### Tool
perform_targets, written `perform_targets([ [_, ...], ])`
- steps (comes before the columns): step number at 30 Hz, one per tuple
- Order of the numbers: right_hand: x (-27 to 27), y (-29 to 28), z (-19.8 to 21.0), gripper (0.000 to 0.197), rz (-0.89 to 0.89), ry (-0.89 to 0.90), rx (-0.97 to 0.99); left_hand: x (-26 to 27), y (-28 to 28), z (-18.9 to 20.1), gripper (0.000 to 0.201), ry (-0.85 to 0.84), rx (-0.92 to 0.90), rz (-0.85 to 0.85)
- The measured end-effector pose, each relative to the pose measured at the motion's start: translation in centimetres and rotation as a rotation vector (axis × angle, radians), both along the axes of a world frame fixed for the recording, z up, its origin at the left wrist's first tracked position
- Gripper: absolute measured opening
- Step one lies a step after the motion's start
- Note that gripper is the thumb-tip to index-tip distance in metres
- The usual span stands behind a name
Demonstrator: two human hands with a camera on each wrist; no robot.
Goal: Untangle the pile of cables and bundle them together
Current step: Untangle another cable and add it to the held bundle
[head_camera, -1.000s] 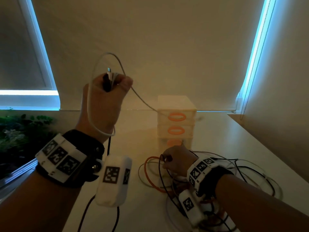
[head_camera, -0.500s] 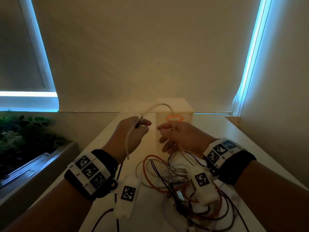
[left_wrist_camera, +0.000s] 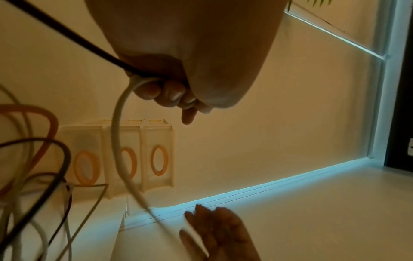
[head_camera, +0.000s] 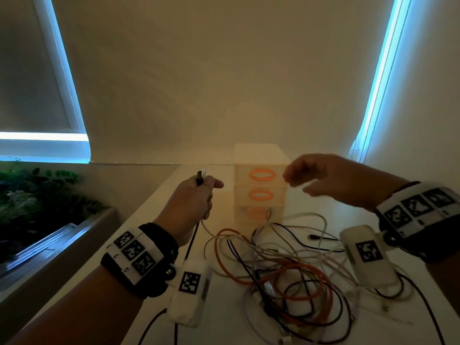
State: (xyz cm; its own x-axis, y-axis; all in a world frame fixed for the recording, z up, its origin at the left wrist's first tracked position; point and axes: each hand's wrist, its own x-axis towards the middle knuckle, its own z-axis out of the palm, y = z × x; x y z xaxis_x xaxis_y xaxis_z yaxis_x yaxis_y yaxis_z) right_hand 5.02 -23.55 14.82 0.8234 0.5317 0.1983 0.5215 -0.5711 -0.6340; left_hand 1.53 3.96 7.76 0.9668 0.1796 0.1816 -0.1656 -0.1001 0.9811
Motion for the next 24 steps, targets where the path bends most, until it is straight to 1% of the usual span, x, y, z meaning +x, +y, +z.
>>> perform_targets([
  [1,-0.7,1.1,0.3,0.030,0.007,-0.005,0.127,-0.1,-0.3,0.1,0.032,0.007,-0.050,-0.023],
  [2,-1.6,2.4,0.2,0.020,0.037,-0.003,0.167,-0.1,-0.6,0.1,0.031,0.013,-0.107,-0.048],
  [3,-2.3,3.9,-0.2,0.017,0.072,-0.024,0.113,-0.2,-0.9,0.2,0.030,0.016,-0.165,-0.071],
  [6,-3.8,8.0,-2.2,0.043,0.179,-0.058,-0.258,-0.5,-1.9,0.7,0.029,0.022,-0.286,-0.102],
  [7,-4.2,9.2,-3.0,0.047,0.195,-0.055,-0.333,-0.6,-2.0,0.8,0.030,0.021,-0.310,-0.100],
  [8,-4.3,10.1,-3.8,0.047,0.201,-0.043,-0.367,-0.8,-2.0,0.9,0.030,0.018,-0.334,-0.099],
  [10,-4.6,11.4,-5.2,0.037,0.229,0.038,-0.333,-1.0,-1.6,1.0,0.030,0.009,-0.390,-0.107],
  [12,-4.8,12.2,-6.2,0.028,0.258,0.101,-0.242,-1.1,-1.2,1.1,0.031,0.003,-0.448,-0.130],
  [14,-5.0,12.6,-6.8,0.031,0.213,0.146,-0.115,-1.2,-0.8,1.3,0.032,-0.006,-0.478,-0.150],
  [16,-5.1,12.6,-7.2,0.034,0.147,0.295,0.065,-1.5,-0.4,1.4,0.032,-0.009,-0.487,-0.191],
  [17,-5.1,12.4,-7.2,0.033,0.120,0.360,0.124,-1.7,-0.4,1.6,0.033,0.000,-0.487,-0.223],
  [18,-4.9,12.1,-7.2,0.032,0.105,0.389,0.146,-1.9,-0.3,1.7,0.034,0.011,-0.486,-0.263],
  [21,-4.0,10.5,-6.5,0.027,0.087,0.420,0.120,-2.6,0.0,2.1,0.035,0.026,-0.463,-0.407],
  [22,-3.6,10.0,-6.2,0.026,0.067,0.411,0.099,-2.8,0.3,2.2,0.034,0.033,-0.437,-0.465],
  [24,-2.9,8.8,-5.4,0.026,0.000,0.331,0.042,-3.1,0.7,2.3,0.032,0.062,-0.358,-0.612],
])
